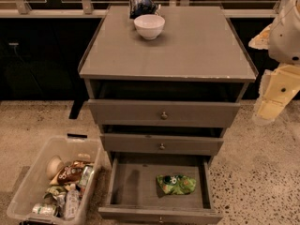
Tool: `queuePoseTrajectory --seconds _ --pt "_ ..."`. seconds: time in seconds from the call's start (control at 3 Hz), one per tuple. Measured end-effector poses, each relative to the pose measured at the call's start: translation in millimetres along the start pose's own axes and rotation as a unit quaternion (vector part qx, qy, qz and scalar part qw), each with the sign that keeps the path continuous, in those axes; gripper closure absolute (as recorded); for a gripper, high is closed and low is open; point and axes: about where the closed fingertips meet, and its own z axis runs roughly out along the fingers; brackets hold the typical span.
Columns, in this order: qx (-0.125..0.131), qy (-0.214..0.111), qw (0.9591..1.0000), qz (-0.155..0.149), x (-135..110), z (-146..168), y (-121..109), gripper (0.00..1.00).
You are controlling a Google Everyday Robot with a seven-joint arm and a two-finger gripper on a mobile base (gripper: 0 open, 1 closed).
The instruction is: Pick green rice chip bag from bottom drawer and place on counter
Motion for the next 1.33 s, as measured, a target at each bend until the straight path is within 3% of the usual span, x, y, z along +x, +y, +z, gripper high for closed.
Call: queuePoseTrajectory --seconds 0.33,0.67,1.0,1.33 --pt "0.000 0.000 1.0000 0.000 0.0 -0.1 -0.1 0.00" --pt "0.000 0.005 0.9997 0.024 15.0 5.1 -17.5 0.00" --pt "-0.027 0.002 0.9982 0.054 33.7 32.3 -26.6 0.00" --pt "-0.055 -0.014 0.9958 0.072 52.0 73.4 -21.0 0.00"
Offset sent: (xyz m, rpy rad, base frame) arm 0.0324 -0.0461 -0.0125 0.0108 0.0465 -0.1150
